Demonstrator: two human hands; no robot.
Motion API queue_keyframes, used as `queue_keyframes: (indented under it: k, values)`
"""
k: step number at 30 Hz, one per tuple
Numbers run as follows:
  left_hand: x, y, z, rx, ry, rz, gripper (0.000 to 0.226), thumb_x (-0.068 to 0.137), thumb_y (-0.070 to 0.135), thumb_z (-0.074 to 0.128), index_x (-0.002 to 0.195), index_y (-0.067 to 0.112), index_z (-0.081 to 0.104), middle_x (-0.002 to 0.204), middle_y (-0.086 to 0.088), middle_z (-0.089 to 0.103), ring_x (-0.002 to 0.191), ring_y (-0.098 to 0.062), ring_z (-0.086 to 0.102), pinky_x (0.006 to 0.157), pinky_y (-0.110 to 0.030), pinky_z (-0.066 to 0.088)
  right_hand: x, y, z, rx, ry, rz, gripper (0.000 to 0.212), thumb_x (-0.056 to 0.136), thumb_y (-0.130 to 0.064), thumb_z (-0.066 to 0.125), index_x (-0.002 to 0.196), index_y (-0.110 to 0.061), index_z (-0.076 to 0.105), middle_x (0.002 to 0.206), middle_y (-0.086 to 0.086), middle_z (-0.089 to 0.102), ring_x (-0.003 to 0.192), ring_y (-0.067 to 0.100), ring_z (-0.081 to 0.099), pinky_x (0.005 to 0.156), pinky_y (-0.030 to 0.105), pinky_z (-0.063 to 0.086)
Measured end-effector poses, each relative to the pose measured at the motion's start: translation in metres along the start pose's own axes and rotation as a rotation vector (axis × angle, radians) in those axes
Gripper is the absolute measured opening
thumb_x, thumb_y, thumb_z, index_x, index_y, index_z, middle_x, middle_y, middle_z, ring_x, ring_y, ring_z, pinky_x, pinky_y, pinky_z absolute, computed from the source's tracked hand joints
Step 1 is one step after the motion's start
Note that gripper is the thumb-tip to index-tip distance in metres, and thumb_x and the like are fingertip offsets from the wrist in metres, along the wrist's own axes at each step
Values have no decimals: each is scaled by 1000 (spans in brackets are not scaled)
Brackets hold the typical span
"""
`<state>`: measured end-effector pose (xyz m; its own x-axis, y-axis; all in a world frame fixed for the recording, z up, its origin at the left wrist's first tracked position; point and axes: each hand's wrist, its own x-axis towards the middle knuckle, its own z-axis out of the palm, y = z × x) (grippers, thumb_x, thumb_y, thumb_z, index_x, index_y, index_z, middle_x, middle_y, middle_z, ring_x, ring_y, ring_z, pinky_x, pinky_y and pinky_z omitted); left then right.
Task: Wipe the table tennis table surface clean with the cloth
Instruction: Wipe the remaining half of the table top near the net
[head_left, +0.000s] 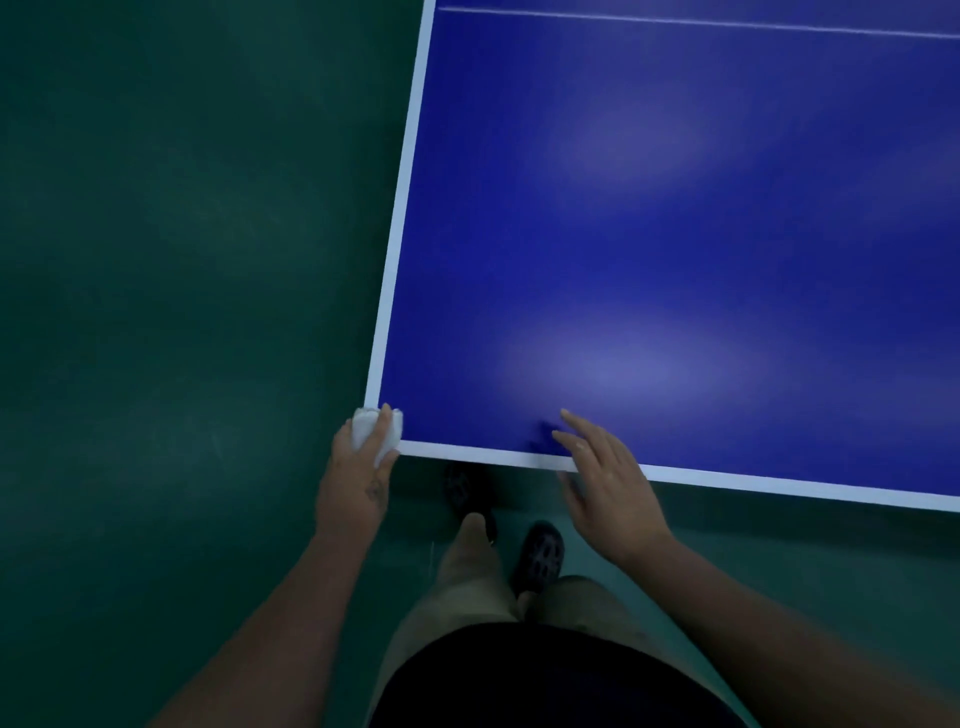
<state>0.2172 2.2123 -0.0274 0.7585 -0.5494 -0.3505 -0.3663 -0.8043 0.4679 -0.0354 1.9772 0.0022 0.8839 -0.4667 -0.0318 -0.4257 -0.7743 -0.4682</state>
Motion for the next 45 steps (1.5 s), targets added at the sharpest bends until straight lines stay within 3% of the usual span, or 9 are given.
queue_keyframes:
  k: [5,8,12,16,21,30,35,40,45]
  values:
    - [-38,12,-12,-76,114,54,53,103,28,68,154,31,56,130,-2,44,105,-22,58,96,-50,59,-18,-3,-25,180,-123,14,47,98,-16,70,144,-17,57,158,1,48,131,24,60,103,37,53]
    - [-72,51,-23,-101,51,127,63,99,33,73,156,42,49,135,8,48,108,-15,59,95,-43,59,-15,-19,-47,280,-152,-5,46,103,-28,67,147,-23,56,158,-8,45,128,16,61,92,24,44]
    - [-119,105,-38,-208,-97,167,80,93,43,78,157,58,33,146,23,52,126,-1,57,107,-29,49,-14,-46,-74,363,-147,-149,51,102,-41,67,150,-28,54,160,-8,43,138,12,54,102,22,43]
    - [-150,138,-51,-264,-163,194,104,88,39,82,150,74,5,130,29,63,110,-3,68,96,-38,57,-20,-69,-92,364,-220,-385,53,102,-50,65,149,-28,54,161,-4,44,142,14,50,113,27,43]
    - [-167,141,-71,-279,-164,217,113,90,43,82,156,66,-7,131,28,63,113,-4,66,98,-40,57,-20,-95,-97,282,-200,-580,45,99,-43,71,137,-24,59,141,0,56,128,20,55,109,33,45]
    - [-189,72,-102,-250,-24,180,82,85,59,80,155,44,40,132,23,60,120,3,59,99,-34,57,-9,-150,-84,298,-273,-625,24,100,-38,63,115,-26,50,110,-10,51,79,12,53,62,34,47]
    - [-204,15,-118,-214,60,149,71,91,62,71,152,36,47,140,22,53,127,5,48,107,-26,48,0,-194,-61,244,-327,-609,12,104,-38,54,111,-28,53,110,-13,44,78,15,54,62,42,52]
    - [-203,-51,-152,-187,94,152,72,95,67,60,156,33,42,149,19,47,134,5,42,113,-18,38,14,-249,-32,231,-310,-516,17,104,-26,61,118,-35,62,110,-16,41,82,5,52,66,30,50]
    - [-188,-122,-196,-149,91,185,75,97,70,52,161,34,34,159,17,39,145,-2,34,122,-28,33,26,-307,3,292,-211,-361,13,106,-34,63,119,-32,61,109,-17,45,86,6,59,69,35,55]
